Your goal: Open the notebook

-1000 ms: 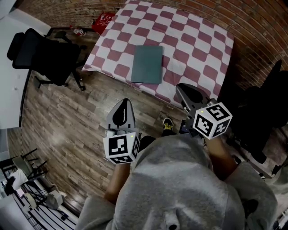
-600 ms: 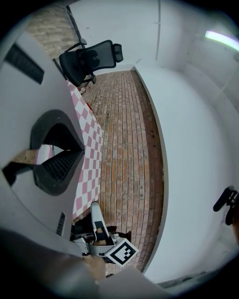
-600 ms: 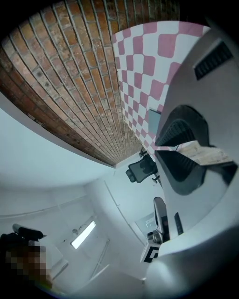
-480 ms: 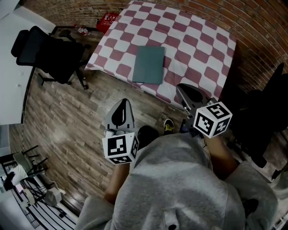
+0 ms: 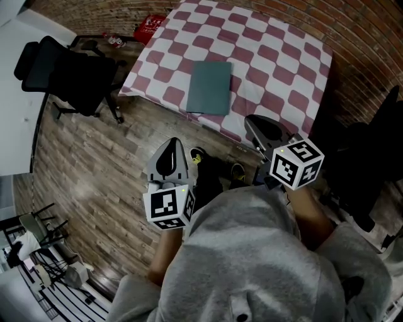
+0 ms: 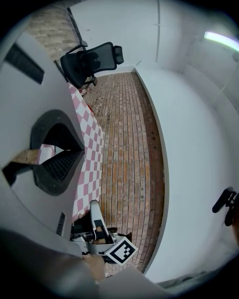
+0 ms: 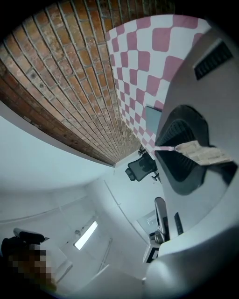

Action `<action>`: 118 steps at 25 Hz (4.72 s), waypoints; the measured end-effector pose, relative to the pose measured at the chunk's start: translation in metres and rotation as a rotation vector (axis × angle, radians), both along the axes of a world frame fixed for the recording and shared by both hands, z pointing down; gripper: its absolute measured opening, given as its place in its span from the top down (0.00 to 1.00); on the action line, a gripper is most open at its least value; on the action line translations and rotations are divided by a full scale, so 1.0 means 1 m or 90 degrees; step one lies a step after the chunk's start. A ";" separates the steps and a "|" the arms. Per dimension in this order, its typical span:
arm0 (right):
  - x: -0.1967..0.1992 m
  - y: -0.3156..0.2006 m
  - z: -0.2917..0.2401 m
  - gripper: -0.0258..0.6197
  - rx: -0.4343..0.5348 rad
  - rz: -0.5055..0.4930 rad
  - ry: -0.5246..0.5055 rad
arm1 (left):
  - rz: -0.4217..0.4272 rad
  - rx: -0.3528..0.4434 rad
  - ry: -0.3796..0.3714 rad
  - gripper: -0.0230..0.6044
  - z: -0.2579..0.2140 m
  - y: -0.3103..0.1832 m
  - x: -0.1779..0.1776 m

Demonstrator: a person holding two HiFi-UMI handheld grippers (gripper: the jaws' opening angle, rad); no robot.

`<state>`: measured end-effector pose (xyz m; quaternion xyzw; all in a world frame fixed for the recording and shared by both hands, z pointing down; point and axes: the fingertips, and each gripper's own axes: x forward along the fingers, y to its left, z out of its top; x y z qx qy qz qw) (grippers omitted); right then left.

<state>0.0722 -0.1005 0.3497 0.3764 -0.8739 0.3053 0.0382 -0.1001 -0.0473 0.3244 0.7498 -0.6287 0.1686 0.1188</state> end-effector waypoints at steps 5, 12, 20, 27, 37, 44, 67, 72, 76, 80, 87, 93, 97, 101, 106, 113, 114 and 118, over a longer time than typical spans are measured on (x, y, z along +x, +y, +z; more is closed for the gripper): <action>-0.006 -0.007 0.009 0.89 -0.012 0.007 0.014 | 0.011 -0.009 0.011 0.95 0.008 -0.011 -0.005; -0.019 -0.022 0.025 0.89 -0.046 0.021 0.019 | 0.030 -0.025 0.018 0.95 0.019 -0.035 -0.016; -0.034 -0.036 0.051 0.89 -0.089 0.045 0.021 | 0.055 -0.061 0.029 0.95 0.041 -0.061 -0.027; -0.042 -0.047 0.083 0.89 -0.152 0.083 0.015 | 0.082 -0.108 0.038 0.95 0.068 -0.080 -0.036; -0.042 -0.058 0.129 0.89 -0.223 0.140 -0.013 | 0.133 -0.175 0.051 0.95 0.120 -0.105 -0.029; -0.041 -0.062 0.159 0.86 -0.267 0.171 -0.050 | 0.148 -0.227 0.051 0.95 0.160 -0.115 -0.032; -0.061 -0.059 0.186 0.78 -0.370 0.153 0.006 | 0.185 -0.283 0.074 0.95 0.211 -0.148 -0.037; -0.065 -0.060 0.184 0.78 -0.388 0.141 -0.019 | 0.198 -0.290 0.083 0.95 0.213 -0.147 -0.036; -0.067 -0.062 0.174 0.78 -0.394 0.146 -0.047 | 0.214 -0.294 0.088 0.95 0.213 -0.148 -0.036; -0.072 -0.065 0.168 0.78 -0.390 0.143 -0.105 | 0.227 -0.296 0.096 0.95 0.214 -0.148 -0.036; -0.101 -0.087 0.145 0.78 -0.345 0.136 -0.162 | 0.255 -0.307 0.082 0.95 0.214 -0.149 -0.035; -0.117 -0.094 0.119 0.78 -0.279 0.116 -0.147 | 0.257 -0.315 0.093 0.95 0.211 -0.147 -0.040; -0.135 -0.095 0.104 0.78 -0.253 0.089 -0.123 | 0.243 -0.301 0.095 0.95 0.198 -0.146 -0.052; -0.155 -0.096 0.092 0.78 -0.233 0.050 -0.099 | 0.227 -0.286 0.092 0.95 0.179 -0.148 -0.068; -0.189 -0.102 0.083 0.76 -0.213 -0.014 -0.090 | 0.185 -0.241 0.087 0.95 0.155 -0.158 -0.097; -0.243 -0.113 0.091 0.72 -0.209 -0.075 -0.082 | 0.128 -0.221 0.080 0.95 0.144 -0.163 -0.149; -0.251 -0.114 0.096 0.72 -0.209 -0.079 -0.081 | 0.123 -0.222 0.078 0.95 0.144 -0.163 -0.155; -0.277 -0.118 0.119 0.70 -0.211 -0.088 -0.052 | 0.101 -0.226 0.069 0.95 0.147 -0.162 -0.181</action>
